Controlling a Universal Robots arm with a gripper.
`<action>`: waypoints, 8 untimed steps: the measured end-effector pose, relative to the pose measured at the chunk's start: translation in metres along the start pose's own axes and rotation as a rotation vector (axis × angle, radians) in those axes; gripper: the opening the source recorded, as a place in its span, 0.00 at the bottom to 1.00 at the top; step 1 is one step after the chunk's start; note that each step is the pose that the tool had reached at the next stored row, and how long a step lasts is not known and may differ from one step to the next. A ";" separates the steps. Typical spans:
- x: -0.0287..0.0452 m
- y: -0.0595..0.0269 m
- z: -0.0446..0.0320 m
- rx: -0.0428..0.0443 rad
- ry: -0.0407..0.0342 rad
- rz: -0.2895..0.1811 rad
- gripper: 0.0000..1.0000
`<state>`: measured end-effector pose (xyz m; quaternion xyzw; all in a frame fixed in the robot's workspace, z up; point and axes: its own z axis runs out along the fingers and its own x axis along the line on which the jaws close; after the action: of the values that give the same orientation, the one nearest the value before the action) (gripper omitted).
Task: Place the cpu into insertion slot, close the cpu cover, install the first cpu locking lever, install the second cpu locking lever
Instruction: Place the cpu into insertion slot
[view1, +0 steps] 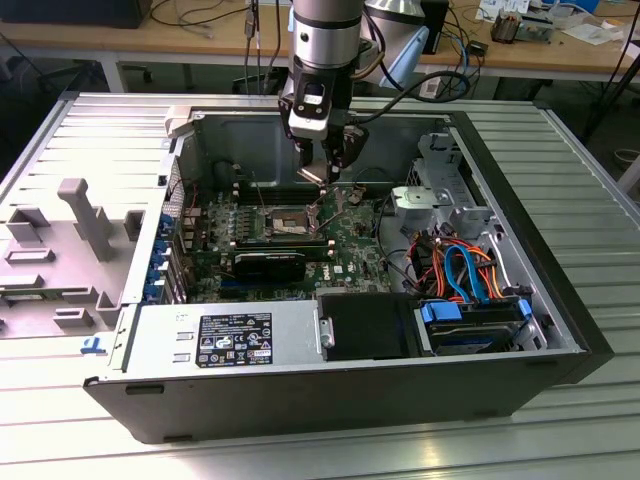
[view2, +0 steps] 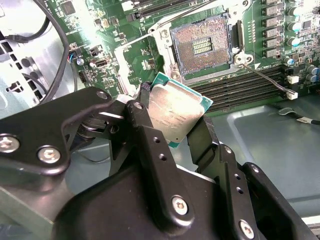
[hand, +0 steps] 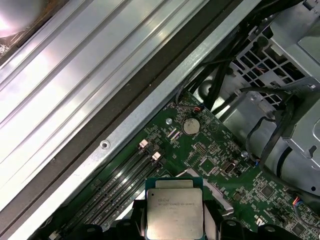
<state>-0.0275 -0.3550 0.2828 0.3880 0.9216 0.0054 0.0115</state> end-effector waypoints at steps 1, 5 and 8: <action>0.0000 0.0000 0.0000 0.0001 -0.0001 0.001 0.54; 0.0000 0.0000 0.0000 0.0009 -0.0009 0.004 0.54; 0.0000 0.0000 0.0000 0.0014 -0.0014 0.007 0.54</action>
<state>-0.0275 -0.3550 0.2827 0.3910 0.9203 0.0045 0.0119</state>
